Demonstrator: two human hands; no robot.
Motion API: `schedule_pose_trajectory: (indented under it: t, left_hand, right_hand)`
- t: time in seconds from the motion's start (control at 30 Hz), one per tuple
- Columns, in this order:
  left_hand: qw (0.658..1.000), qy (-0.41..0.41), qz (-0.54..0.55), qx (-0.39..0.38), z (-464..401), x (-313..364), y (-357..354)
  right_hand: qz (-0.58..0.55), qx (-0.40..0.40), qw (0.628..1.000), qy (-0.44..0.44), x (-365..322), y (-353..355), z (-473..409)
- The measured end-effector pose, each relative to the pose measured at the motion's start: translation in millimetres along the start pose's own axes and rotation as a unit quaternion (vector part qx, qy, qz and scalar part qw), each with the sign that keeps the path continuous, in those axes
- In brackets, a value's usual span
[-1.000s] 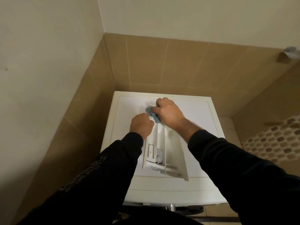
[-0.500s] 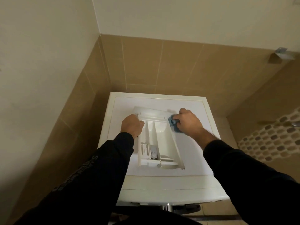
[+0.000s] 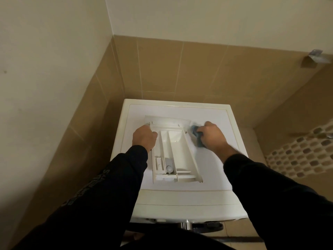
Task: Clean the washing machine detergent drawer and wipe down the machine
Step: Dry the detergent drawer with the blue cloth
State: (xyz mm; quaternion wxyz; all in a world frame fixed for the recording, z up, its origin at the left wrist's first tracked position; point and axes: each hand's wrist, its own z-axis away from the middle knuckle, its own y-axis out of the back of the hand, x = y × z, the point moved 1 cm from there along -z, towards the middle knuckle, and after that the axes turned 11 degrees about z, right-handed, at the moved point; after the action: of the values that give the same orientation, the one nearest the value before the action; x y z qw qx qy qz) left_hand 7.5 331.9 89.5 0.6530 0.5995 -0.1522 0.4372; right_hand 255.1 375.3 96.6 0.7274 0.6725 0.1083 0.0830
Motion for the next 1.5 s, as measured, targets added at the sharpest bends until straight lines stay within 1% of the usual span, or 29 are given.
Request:
schedule_pose_trajectory:
  t: [0.07,0.13,0.2,0.3,0.4,0.47,0.53,0.63,0.7,0.8,0.9,0.97,1.07,1.13,1.2,1.27,1.3,1.33,1.4,1.43,1.5]
  left_hand:
    - [1.0,0.004,-0.004,0.003,1.7,-7.5,0.9]
    - [1.0,0.006,-0.004,0.006,3.9,-12.0,-1.9]
    - [1.0,0.008,-0.004,0.007,7.2,-10.3,-6.2]
    - [1.0,-0.01,-0.003,0.007,10.2,-3.1,-13.9]
    - [1.0,-0.02,-0.002,0.006,12.0,0.7,-17.6]
    - [1.0,-0.019,0.003,0.01,12.2,-2.3,-19.9]
    - [1.0,-0.023,0.006,0.006,14.4,-5.6,-21.5]
    - [1.0,-0.026,0.015,-0.006,15.8,-11.7,-26.1]
    - [1.0,-0.022,0.018,-0.001,15.5,-14.3,-28.2]
    - [0.999,-0.006,0.052,0.006,11.3,-20.8,-30.1]
    - [0.997,0.01,0.072,0.004,9.5,-27.9,-30.6]
    - [0.996,0.021,0.087,0.007,7.4,-31.9,-31.8]
    - [0.997,0.023,0.072,0.006,4.9,-32.6,-32.0]
    - [0.997,0.028,0.072,0.0,2.7,-32.6,-31.7]
    - [0.997,0.033,0.072,-0.01,1.4,-32.4,-31.7]
    - [0.995,0.042,0.084,-0.019,-0.1,-32.5,-32.6]
    - [0.994,0.048,0.097,-0.022,-1.3,-31.2,-33.1]
    - [0.992,0.054,0.112,-0.024,-2.9,-30.3,-33.5]
    - [0.988,0.065,0.139,-0.025,-5.9,-27.4,-31.5]
    - [0.986,0.068,0.148,-0.028,-7.8,-27.3,-30.5]
    - [0.985,0.071,0.155,-0.032,-12.0,-28.8,-30.1]
  right_hand:
    - [-0.041,0.005,0.996,-0.075,12.3,0.6,10.4]
    - [-0.089,0.047,0.991,-0.092,14.6,4.2,14.3]
    - [-0.134,0.084,0.985,-0.069,1.4,15.5,14.8]
    - [-0.184,0.124,0.975,0.018,-26.5,29.1,15.5]
    - [-0.187,0.137,0.972,0.041,-38.4,29.1,13.5]
    - [-0.186,0.126,0.973,0.043,-37.0,22.0,10.0]
    - [-0.196,0.096,0.975,0.046,-35.5,10.5,9.7]
    - [-0.162,0.066,0.984,0.04,-35.1,-13.0,11.1]
    - [-0.162,0.079,0.982,0.049,-38.9,-20.4,12.7]
    - [-0.191,0.115,0.97,0.093,-46.4,-19.3,12.2]
    - [-0.16,0.113,0.974,0.117,-47.1,-27.1,9.0]
    - [-0.125,0.087,0.983,0.1,-45.6,-35.0,9.0]
    - [-0.08,0.033,0.994,0.069,-49.6,-34.6,16.4]
    - [-0.048,-0.009,0.995,0.089,-51.7,-29.5,27.4]
    - [-0.018,-0.068,0.991,0.116,-50.7,-18.6,35.9]
    - [-0.019,-0.131,0.985,0.113,-47.4,-7.7,32.5]
    - [-0.023,-0.135,0.985,0.104,-46.5,-1.8,25.4]
    - [-0.026,-0.11,0.989,0.096,-46.5,5.1,16.7]
    - [-0.027,-0.018,0.996,0.086,-46.1,8.8,-2.8]
    - [-0.039,0.003,0.995,0.087,-45.3,5.4,-10.0]
    - [-0.044,-0.023,0.994,0.101,-43.9,-4.9,-16.8]
